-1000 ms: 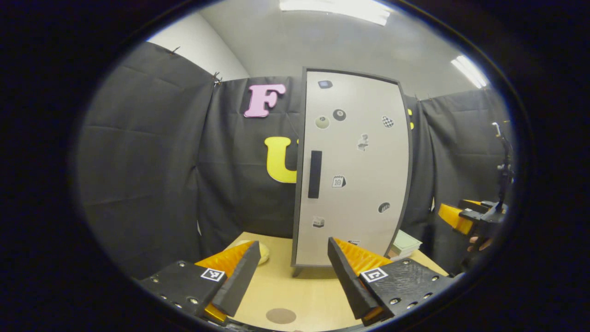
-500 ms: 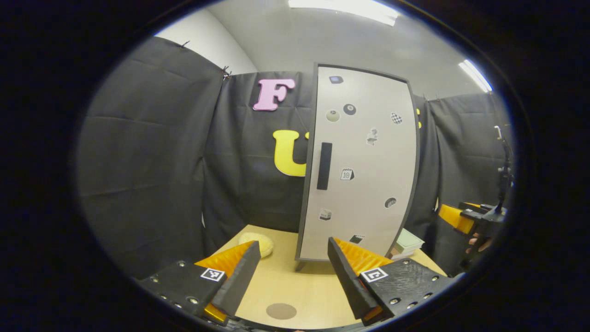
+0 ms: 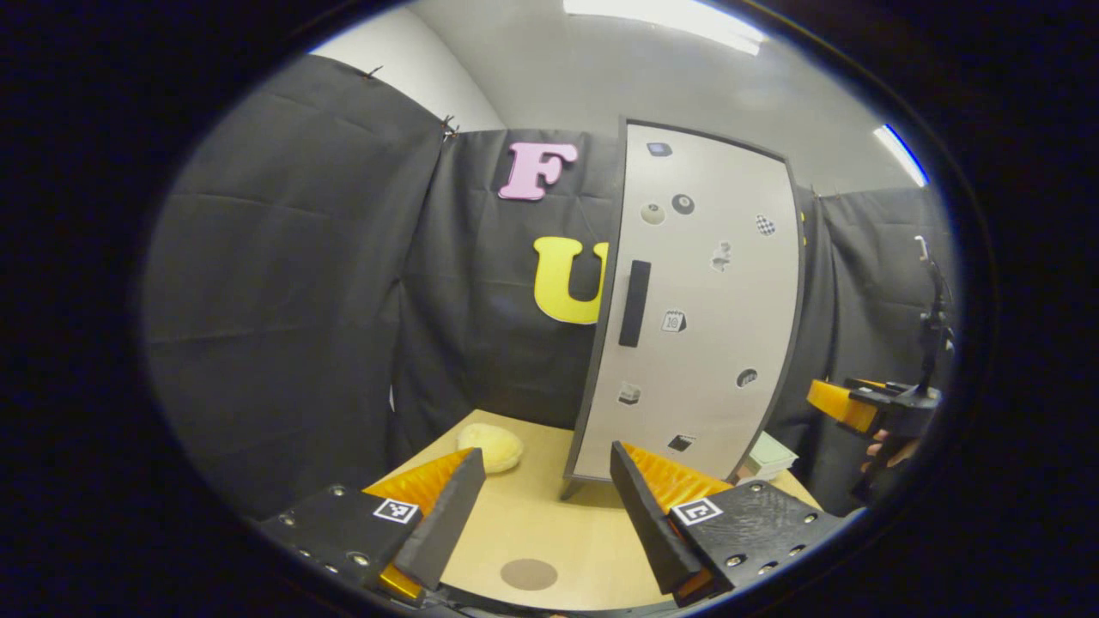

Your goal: Open the cabinet door with the right hand, grasp the bottle in the cabinet with the left hand and place it on the coaster, then close the cabinet door with the right hand.

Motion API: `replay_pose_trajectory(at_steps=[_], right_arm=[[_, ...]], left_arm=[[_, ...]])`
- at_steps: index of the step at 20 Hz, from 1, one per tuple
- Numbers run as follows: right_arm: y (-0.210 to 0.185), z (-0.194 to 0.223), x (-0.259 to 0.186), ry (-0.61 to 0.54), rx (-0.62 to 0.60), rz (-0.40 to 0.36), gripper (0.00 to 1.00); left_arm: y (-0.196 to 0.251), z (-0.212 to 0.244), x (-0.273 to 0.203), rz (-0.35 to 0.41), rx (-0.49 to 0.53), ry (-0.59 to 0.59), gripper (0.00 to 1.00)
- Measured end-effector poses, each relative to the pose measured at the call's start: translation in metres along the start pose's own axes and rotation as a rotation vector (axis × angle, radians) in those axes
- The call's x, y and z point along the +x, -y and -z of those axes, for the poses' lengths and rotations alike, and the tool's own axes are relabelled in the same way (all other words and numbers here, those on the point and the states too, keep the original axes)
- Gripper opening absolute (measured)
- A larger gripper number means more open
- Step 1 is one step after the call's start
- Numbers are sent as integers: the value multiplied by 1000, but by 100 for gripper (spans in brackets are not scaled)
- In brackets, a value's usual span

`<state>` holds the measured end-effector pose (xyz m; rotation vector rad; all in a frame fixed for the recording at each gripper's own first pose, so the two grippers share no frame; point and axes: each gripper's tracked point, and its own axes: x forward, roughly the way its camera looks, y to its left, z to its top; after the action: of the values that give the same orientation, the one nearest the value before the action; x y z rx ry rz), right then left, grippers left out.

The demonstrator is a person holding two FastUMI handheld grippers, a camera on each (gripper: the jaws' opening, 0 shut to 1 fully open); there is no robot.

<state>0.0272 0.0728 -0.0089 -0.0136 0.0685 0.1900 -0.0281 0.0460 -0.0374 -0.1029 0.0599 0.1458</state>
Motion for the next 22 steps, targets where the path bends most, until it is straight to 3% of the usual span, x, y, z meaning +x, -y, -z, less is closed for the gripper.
replay_pose_trajectory(at_steps=[3,5,13,22], right_arm=[[-18,-11,13,7,-16,-41,97],[-32,-24,20,21,-20,-65,97],[-97,-80,56,81,-61,-161,97],[-165,-119,94,85,-61,-209,99]], left_arm=[[-11,7,-5,-25,-3,-4,87],[-15,13,-9,-27,-12,-7,91],[-36,39,-24,-76,30,-39,88],[-65,64,-24,-100,-29,-59,91]])
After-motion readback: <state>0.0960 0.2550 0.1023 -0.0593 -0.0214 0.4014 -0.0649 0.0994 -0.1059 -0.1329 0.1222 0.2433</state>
